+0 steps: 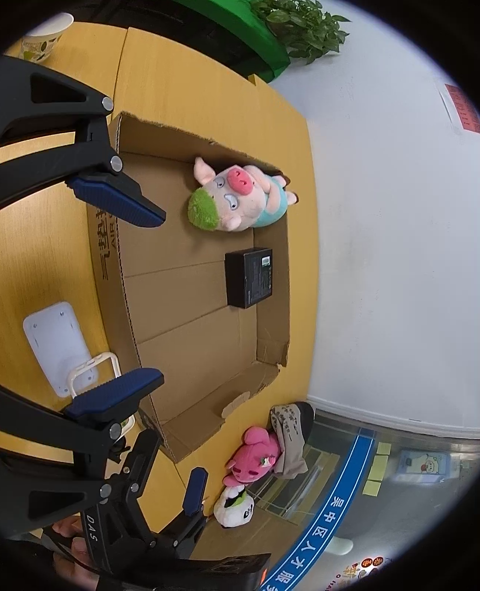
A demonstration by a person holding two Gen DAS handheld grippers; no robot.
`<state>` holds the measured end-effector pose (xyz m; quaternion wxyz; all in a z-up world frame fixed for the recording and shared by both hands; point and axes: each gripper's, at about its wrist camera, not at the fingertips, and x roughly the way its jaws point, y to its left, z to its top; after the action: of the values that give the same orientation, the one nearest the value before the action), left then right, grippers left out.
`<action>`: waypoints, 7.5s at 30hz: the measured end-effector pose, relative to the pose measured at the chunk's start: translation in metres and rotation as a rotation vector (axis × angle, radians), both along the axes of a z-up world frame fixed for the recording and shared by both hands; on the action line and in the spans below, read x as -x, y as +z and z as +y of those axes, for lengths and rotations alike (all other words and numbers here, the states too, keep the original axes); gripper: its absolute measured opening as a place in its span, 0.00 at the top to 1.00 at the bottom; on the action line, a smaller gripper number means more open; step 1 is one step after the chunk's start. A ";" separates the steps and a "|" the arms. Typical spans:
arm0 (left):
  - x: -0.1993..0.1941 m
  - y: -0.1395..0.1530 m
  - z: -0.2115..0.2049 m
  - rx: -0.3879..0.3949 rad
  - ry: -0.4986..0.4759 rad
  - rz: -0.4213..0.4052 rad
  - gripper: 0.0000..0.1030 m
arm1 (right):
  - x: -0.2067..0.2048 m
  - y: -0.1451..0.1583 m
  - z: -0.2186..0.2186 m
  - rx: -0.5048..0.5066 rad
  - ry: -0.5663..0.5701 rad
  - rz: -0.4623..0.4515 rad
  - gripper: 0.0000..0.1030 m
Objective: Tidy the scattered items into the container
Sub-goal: 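Move the left tool toward the clear phone case and open its fingers, then close the left gripper on the phone case frame and lift it, then carry the phone case over the cardboard box and open the left gripper, then withdraw the left tool from the box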
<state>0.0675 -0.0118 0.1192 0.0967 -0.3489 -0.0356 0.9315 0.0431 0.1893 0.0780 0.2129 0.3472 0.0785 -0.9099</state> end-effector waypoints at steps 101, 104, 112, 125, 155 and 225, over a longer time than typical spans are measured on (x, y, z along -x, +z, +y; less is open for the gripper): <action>0.030 0.021 -0.002 -0.244 -0.160 -0.057 0.85 | 0.033 0.026 0.039 0.158 0.000 -0.066 0.93; 0.037 0.044 -0.016 -0.241 -0.148 -0.013 0.86 | 0.041 0.049 0.024 0.152 0.019 -0.016 0.93; 0.058 0.093 -0.053 -0.232 -0.120 0.056 0.86 | 0.072 0.098 -0.013 0.166 0.067 0.065 0.93; 0.100 0.143 -0.073 -0.205 -0.130 0.102 0.86 | 0.115 0.153 -0.041 0.177 0.081 0.134 0.93; 0.149 -0.060 -0.109 -0.190 -0.038 -0.375 0.86 | 0.185 -0.057 -0.077 0.184 0.043 -0.328 0.93; -0.025 0.027 0.021 0.089 0.070 0.131 0.24 | -0.003 0.037 -0.003 0.023 -0.063 0.056 0.00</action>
<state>0.0921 0.0091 0.1464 0.0508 -0.2895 0.0002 0.9558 0.0457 0.1866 0.1154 0.1857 0.3216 0.0628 -0.9264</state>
